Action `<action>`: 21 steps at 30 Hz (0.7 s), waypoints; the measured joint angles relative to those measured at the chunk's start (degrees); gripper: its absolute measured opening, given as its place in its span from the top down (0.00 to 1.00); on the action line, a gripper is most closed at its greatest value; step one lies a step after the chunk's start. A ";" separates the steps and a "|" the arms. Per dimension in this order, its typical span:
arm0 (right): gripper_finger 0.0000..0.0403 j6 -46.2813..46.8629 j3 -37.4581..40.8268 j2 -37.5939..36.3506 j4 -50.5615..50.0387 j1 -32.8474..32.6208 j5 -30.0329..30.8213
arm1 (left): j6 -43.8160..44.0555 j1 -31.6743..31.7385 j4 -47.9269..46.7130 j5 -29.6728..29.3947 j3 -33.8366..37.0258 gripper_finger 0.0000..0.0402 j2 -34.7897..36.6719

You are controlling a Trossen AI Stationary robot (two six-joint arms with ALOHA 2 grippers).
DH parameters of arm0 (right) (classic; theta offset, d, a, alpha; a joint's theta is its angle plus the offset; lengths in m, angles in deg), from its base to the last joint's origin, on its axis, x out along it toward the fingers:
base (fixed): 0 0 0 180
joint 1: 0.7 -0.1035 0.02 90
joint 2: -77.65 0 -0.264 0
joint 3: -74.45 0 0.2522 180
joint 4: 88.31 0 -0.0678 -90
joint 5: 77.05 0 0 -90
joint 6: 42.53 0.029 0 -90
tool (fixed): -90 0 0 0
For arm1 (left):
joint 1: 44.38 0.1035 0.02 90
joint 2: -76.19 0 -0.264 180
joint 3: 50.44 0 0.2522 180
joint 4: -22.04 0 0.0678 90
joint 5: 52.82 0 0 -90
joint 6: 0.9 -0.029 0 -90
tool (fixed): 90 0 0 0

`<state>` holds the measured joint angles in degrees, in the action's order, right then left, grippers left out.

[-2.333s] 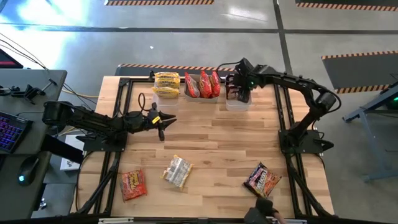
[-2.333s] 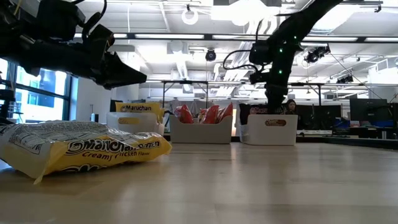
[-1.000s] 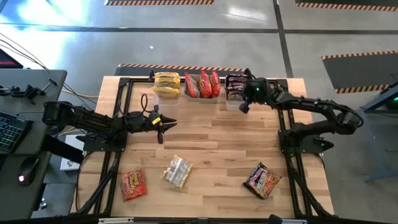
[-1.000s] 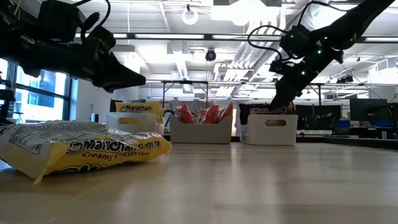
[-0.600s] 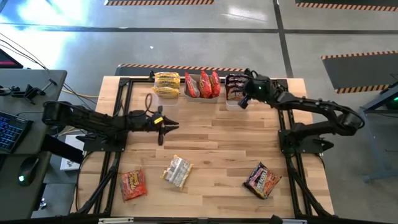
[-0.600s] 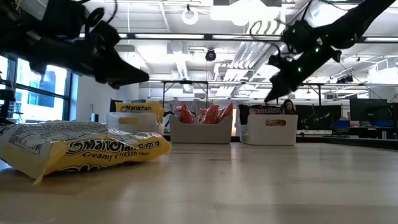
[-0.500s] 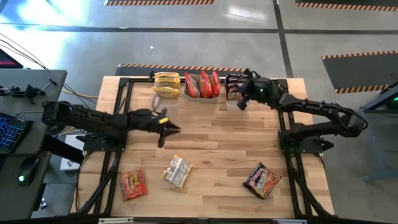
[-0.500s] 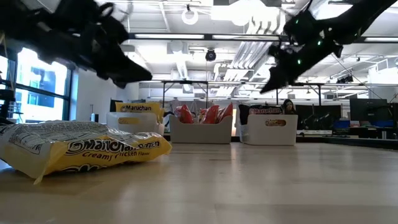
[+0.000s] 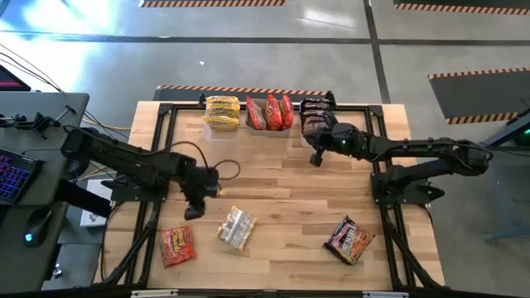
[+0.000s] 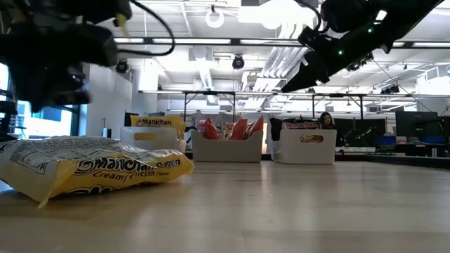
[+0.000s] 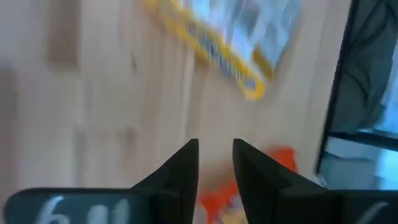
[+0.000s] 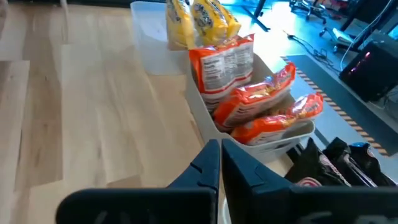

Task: Sort Maruchan noodles
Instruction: Put the orange noodle pack into the gray bin

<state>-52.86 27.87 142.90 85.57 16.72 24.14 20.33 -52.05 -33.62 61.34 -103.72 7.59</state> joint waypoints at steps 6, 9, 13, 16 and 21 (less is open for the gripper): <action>1.00 0.00 0.00 0.00 -0.05 -4.20 2.98 | 15.88 -5.88 -6.55 1.22 -0.02 0.64 -5.06; 1.00 -0.04 0.00 0.00 -0.16 -5.53 3.00 | 19.58 -7.89 -7.25 2.58 -0.02 0.58 -8.30; 1.00 0.00 0.00 0.00 -0.39 -6.92 3.18 | 20.09 -10.38 -6.68 4.54 -0.02 0.53 -12.00; 1.00 0.00 0.00 0.00 -0.49 -7.86 3.19 | 18.66 -12.39 -6.45 4.46 -0.02 0.51 -14.06; 1.00 0.00 0.00 0.02 -0.53 -9.41 5.41 | 15.74 -15.09 -5.61 4.25 -0.01 0.52 -17.29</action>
<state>-52.86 27.87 142.93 85.04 7.31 29.55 36.07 -67.14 -39.23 65.59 -103.73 -9.70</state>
